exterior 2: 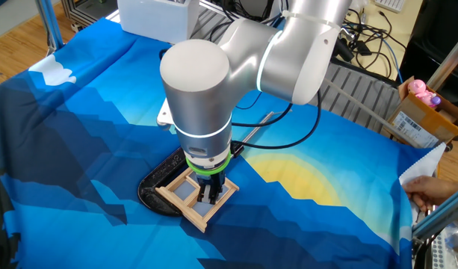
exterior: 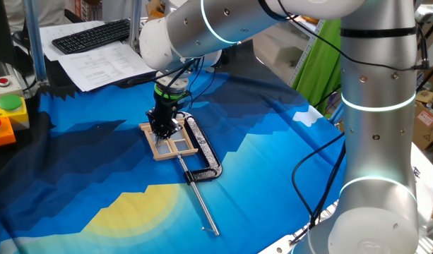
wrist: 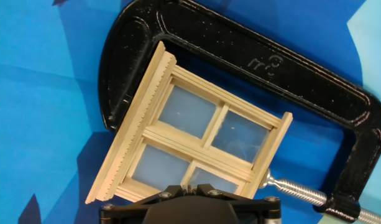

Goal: Open a sliding window

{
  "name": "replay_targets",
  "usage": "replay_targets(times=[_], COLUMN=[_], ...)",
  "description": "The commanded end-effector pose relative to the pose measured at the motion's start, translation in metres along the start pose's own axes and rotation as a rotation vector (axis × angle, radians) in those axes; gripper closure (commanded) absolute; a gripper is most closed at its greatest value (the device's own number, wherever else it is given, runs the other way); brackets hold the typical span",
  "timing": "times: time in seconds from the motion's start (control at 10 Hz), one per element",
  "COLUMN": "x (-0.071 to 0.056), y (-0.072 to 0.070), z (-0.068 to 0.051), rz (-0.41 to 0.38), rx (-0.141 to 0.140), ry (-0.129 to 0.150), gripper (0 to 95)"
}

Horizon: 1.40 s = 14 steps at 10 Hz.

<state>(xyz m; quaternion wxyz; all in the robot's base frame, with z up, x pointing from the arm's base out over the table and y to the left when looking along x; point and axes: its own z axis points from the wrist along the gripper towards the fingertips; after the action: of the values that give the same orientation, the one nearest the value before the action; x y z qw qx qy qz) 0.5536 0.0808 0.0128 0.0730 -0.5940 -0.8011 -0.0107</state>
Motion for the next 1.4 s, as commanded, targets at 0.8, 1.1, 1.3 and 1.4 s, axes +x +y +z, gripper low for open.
replay_targets(times=[0.8,1.1,1.3,1.4], x=[0.0009,0.0013,0.0016,0.0016], y=[-0.0018,-0.0022,-0.0027,-0.0027], z=[0.0018,0.0017,0.0023,0.0025], rz=[0.009,0.011,0.012,0.014], rx=[0.001,0.003,0.004,0.004], ry=[0.005,0.007,0.004,0.003], gripper=[95.0,95.0,95.0,95.0])
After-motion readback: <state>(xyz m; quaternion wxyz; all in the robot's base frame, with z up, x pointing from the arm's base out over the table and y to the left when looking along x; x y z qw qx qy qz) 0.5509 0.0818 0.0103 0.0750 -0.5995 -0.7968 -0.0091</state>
